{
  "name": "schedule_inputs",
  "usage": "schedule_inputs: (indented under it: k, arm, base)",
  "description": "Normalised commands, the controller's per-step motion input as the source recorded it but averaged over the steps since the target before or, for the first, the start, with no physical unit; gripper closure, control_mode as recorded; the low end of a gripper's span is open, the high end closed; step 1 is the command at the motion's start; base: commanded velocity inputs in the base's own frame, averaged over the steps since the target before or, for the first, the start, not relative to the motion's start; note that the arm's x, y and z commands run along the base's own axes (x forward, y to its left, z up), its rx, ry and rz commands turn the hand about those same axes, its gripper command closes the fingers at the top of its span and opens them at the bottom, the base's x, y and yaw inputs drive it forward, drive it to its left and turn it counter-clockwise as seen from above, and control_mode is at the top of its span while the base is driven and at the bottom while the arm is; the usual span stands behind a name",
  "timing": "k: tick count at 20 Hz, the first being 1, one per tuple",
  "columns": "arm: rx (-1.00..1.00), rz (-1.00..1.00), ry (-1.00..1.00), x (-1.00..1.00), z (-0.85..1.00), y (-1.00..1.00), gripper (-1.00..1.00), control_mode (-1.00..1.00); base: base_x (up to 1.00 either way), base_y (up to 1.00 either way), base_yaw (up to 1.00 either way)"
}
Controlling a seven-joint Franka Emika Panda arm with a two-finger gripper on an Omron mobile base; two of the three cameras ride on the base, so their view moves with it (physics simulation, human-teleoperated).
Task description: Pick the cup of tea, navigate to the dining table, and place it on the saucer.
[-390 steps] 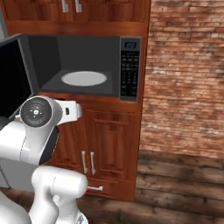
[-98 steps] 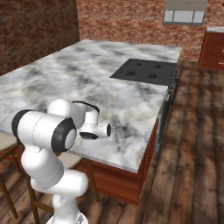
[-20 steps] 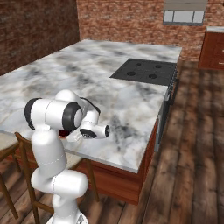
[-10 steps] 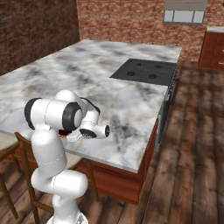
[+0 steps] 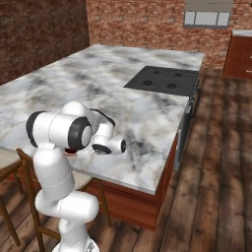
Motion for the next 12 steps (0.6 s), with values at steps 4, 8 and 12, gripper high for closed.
schedule_inputs:
  k: [4,8,12]
  arm:
    - [0.00,0.01,0.02,-0.03,0.51,-0.17,-1.00,-1.00]
    - [0.00,0.02,0.13,-0.08,0.65,-0.20,-1.00,-1.00]
    - [0.00,0.00,0.15,-0.26,0.66,-0.13,-1.00,-1.00]
  base:
    - [0.00,0.00,0.00]
    - [0.00,0.00,0.00]
    - [0.00,0.00,0.00]
